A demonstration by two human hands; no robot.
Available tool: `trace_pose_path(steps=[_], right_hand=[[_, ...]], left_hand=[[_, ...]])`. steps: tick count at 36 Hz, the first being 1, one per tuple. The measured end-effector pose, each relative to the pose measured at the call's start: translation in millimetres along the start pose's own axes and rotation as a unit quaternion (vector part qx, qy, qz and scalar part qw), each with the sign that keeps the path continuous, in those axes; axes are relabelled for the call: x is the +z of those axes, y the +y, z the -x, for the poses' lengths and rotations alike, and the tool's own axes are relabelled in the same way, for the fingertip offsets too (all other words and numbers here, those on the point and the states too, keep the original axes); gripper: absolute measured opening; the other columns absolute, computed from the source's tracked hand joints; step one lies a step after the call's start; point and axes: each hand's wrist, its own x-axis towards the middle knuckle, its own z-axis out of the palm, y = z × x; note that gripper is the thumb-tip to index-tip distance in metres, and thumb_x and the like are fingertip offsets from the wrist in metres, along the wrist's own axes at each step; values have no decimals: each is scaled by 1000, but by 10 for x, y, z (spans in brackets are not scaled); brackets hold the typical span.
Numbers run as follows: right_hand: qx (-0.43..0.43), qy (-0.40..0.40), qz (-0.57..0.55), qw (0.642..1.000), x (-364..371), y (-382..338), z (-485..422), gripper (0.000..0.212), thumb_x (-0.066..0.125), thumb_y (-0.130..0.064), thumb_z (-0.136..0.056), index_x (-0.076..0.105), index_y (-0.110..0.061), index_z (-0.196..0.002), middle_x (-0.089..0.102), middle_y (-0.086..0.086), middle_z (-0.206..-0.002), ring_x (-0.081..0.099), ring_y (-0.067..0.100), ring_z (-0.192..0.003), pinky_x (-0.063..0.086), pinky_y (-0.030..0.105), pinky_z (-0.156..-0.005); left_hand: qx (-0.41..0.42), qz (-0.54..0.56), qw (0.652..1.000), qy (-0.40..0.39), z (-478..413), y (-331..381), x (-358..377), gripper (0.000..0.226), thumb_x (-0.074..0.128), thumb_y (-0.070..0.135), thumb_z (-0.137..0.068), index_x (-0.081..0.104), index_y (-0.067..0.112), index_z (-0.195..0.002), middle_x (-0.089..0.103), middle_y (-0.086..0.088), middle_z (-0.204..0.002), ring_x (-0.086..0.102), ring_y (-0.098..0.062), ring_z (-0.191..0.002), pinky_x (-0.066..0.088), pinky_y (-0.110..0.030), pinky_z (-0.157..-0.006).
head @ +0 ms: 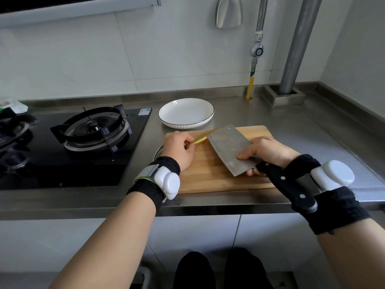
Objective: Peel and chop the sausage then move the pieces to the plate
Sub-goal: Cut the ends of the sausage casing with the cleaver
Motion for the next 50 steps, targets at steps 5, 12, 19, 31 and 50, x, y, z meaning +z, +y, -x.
trace_pose_path(steps=[5, 12, 19, 31, 50], right_hand=[[5, 1, 5, 1000, -4, 2, -10, 39, 62, 1, -89, 51, 9, -126, 65, 27, -75, 59, 23, -36, 43, 20, -32], [1, -9, 10, 1000, 0, -6, -30, 36, 61, 2, -89, 53, 13, -123, 65, 27, -74, 58, 22, -36, 42, 20, -32], [5, -16, 9, 1000, -21, 15, -47, 38, 62, 1, -89, 52, 13, -124, 64, 26, -71, 58, 23, -37, 42, 20, -32], [12, -12, -7, 1000, -56, 28, -54, 39, 63, -2, -89, 53, 10, -125, 65, 26, -80, 59, 21, -38, 42, 19, -32], [21, -3, -25, 999, -92, 32, -64, 37, 62, -2, -89, 55, 9, -124, 65, 26, -80, 58, 21, -38, 43, 19, -33]], left_hand=[[0, -6, 1000, -1, -2, 1, 0, 9, 67, 15, -85, 74, 16, -91, 62, -2, -94, 59, -18, -82, 51, -29, -77], [2, -8, 1000, 1, 8, 1, -5, 8, 67, 15, -85, 74, 16, -88, 61, -2, -92, 59, -19, -81, 50, -29, -75], [-3, -4, 1000, -2, -2, -3, 3, 10, 68, 15, -85, 74, 15, -93, 62, -2, -96, 57, -16, -81, 46, -24, -74], [19, -12, 1000, -20, 32, 9, -25, 25, 64, 11, -74, 76, 25, -91, 62, 9, -82, 58, -14, -81, 53, -28, -78], [-16, 32, 999, -7, 2, -20, 31, 13, 68, 13, -79, 72, 18, -90, 68, 6, -83, 56, 2, -70, 41, -6, -66]])
